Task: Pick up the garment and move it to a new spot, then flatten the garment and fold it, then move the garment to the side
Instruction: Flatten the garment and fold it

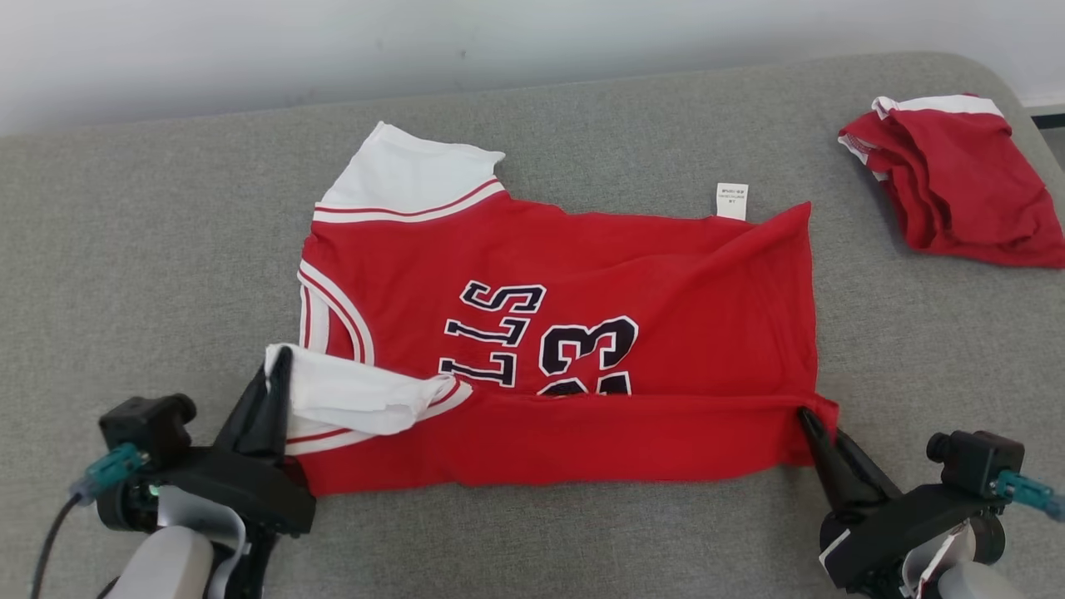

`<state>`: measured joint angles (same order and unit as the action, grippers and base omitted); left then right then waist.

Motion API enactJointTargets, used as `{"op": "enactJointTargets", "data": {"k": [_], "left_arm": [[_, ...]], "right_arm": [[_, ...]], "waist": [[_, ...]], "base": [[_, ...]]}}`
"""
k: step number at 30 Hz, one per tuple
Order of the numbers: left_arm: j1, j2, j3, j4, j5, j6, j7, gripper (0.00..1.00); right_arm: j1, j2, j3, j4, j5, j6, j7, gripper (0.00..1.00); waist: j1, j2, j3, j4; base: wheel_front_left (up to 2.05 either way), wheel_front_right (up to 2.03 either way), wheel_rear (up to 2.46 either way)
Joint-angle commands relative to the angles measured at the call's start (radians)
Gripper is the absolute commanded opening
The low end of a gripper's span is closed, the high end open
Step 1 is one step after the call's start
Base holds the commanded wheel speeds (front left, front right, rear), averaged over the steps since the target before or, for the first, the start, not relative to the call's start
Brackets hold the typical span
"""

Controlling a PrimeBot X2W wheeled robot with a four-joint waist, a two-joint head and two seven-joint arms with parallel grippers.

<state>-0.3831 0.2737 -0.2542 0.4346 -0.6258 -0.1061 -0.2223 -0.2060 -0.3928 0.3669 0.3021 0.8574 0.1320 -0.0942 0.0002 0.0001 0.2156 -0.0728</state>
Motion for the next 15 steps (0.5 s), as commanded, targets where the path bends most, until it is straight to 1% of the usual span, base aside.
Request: {"op": "enactJointTargets", "data": {"k": [1,5,8,10,15], "left_arm": [[-0.006,-0.002,-0.01,0.026,0.007,-0.005,-0.009,1.0],[0.001,-0.013,-0.026,0.073,0.031,-0.015,-0.036,1.0],[0.052,-0.015,0.009,0.046,0.019,-0.019,-0.042,1.0],[0.096,-0.013,0.031,0.009,0.031,-0.021,-0.041,1.0],[0.202,-0.006,0.034,-0.018,0.062,-0.023,-0.041,1.0]], "right_arm": [[0.001,-0.001,0.007,0.011,-0.02,-0.002,-0.016,1.0],[0.035,-0.022,0.029,0.037,-0.057,-0.002,-0.075,1.0],[0.075,-0.037,0.028,0.032,-0.075,-0.002,-0.094,1.0],[0.107,-0.046,0.02,0.028,-0.092,-0.002,-0.103,1.0],[0.142,-0.025,-0.005,0.045,-0.124,-0.002,-0.109,1.0]], "waist": [[-0.0002,-0.0001,-0.007,0.002],[-0.0002,-0.0001,-0.047,0.015],[-0.0002,-0.0001,-0.072,0.021],[-0.0002,-0.0001,-0.082,0.027],[-0.0002,-0.0001,-0.093,0.033]], "base": [[0.0,0.0,0.0],[0.0,0.0,0.0],[0.0,0.0,0.0],[0.0,0.0,0.0],[0.0,0.0,0.0]]}}
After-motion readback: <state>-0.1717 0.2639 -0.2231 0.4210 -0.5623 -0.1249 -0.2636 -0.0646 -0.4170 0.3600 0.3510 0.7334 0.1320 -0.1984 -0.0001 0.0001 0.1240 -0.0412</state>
